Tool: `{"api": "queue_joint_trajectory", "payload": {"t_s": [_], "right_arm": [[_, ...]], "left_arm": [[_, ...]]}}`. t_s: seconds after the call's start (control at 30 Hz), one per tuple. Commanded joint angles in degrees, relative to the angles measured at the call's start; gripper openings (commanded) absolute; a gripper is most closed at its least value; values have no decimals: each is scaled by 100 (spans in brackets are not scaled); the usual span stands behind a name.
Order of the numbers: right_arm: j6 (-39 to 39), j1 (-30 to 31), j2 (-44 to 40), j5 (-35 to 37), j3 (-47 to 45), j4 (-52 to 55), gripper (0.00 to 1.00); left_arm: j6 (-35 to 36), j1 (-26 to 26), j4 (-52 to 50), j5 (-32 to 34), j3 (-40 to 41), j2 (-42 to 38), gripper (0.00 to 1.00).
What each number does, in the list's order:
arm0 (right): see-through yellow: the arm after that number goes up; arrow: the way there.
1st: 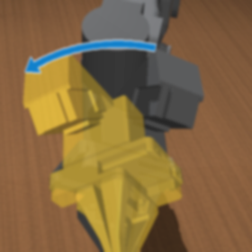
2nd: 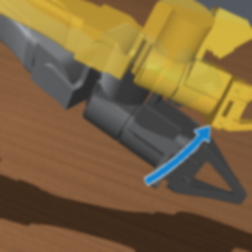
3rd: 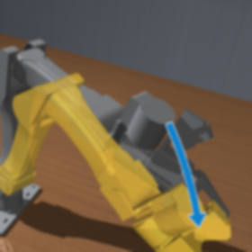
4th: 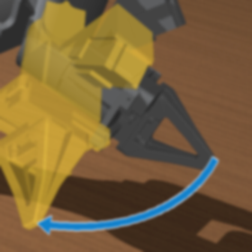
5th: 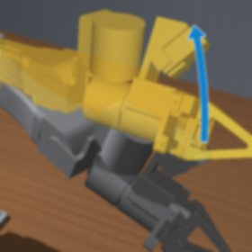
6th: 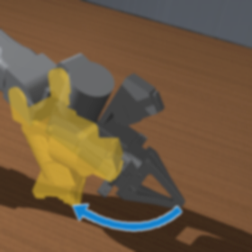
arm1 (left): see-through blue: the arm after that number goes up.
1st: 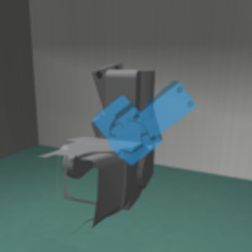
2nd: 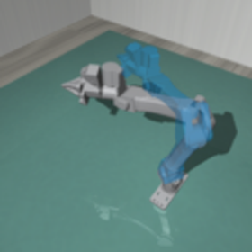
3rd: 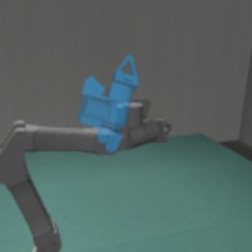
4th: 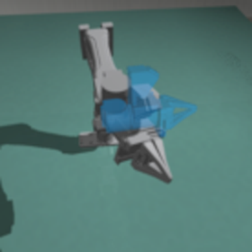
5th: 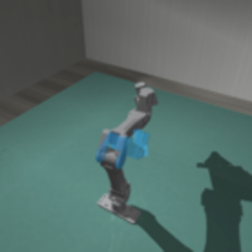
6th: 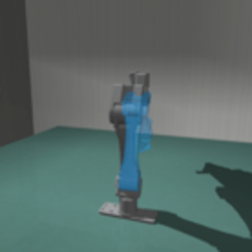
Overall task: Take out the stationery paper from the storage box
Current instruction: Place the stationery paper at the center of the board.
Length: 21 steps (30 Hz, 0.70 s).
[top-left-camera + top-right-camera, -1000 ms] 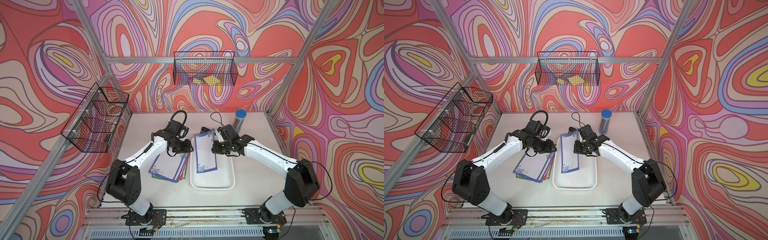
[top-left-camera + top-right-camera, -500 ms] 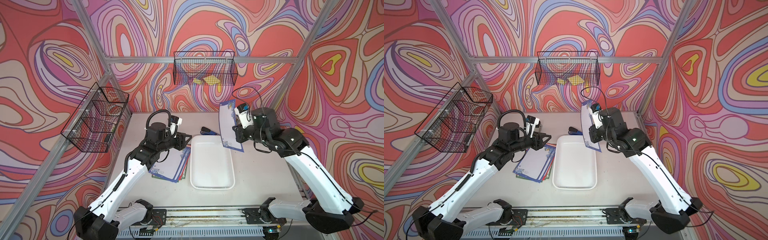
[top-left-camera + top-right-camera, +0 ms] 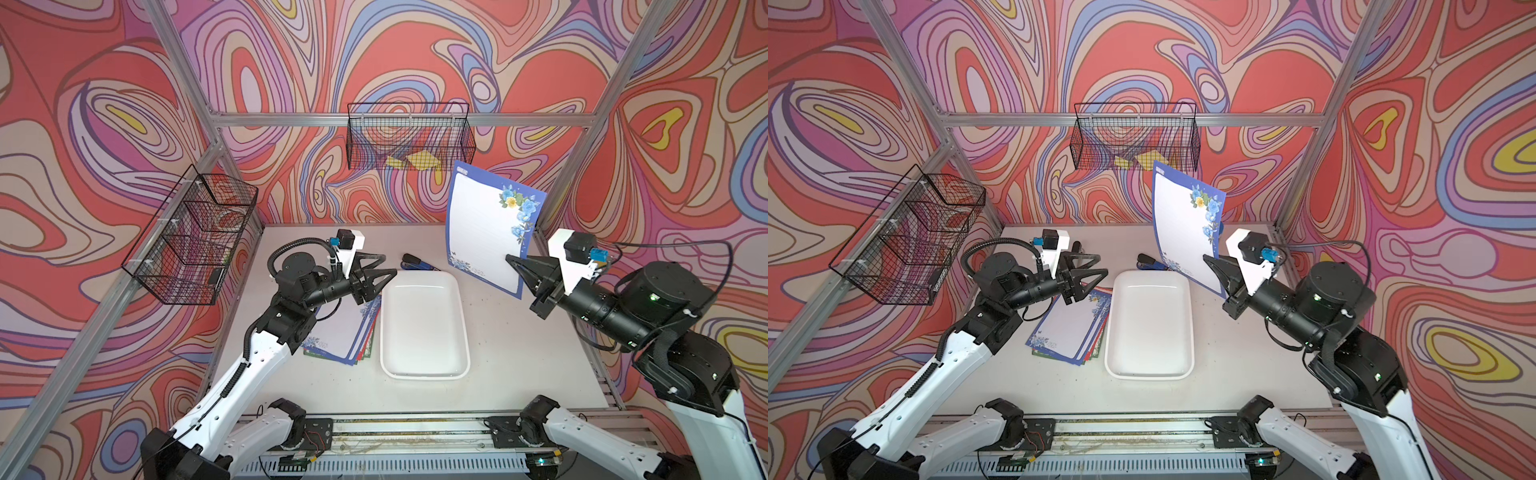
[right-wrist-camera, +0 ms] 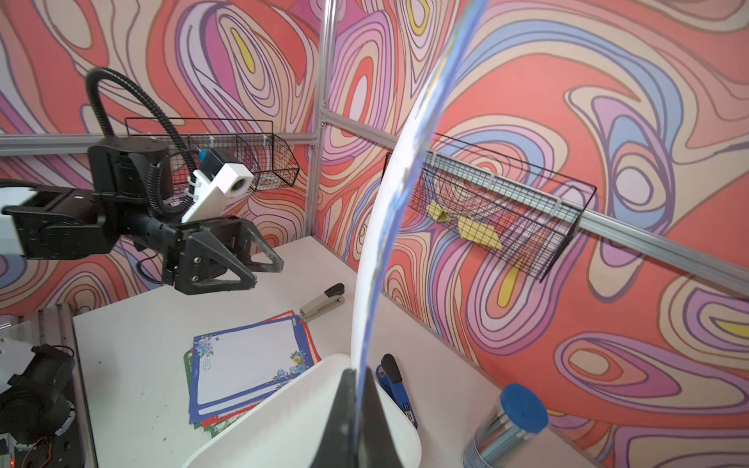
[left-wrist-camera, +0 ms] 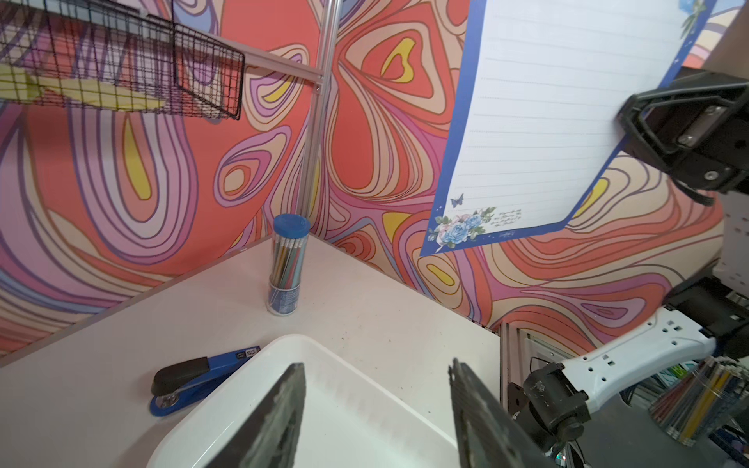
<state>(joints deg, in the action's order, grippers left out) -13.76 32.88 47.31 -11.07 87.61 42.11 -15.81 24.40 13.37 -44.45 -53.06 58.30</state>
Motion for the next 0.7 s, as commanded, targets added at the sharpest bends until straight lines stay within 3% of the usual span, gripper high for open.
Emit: {"api": "queue_joint_trajectory", "payload": {"t_s": [0.0, 0.23, 0.67], "right_arm": [[-224, 27, -77, -515, -126, -166, 0], [-76, 31, -210, -904, -343, -348, 0], [514, 33, -97, -1630, -958, -1424, 0]], "left_arm": [[-50, 21, 1043, -552, 44, -200, 67], [-16, 29, 562, -928, -348, -179, 69], [-176, 292, 553, -815, -438, -179, 64]]}}
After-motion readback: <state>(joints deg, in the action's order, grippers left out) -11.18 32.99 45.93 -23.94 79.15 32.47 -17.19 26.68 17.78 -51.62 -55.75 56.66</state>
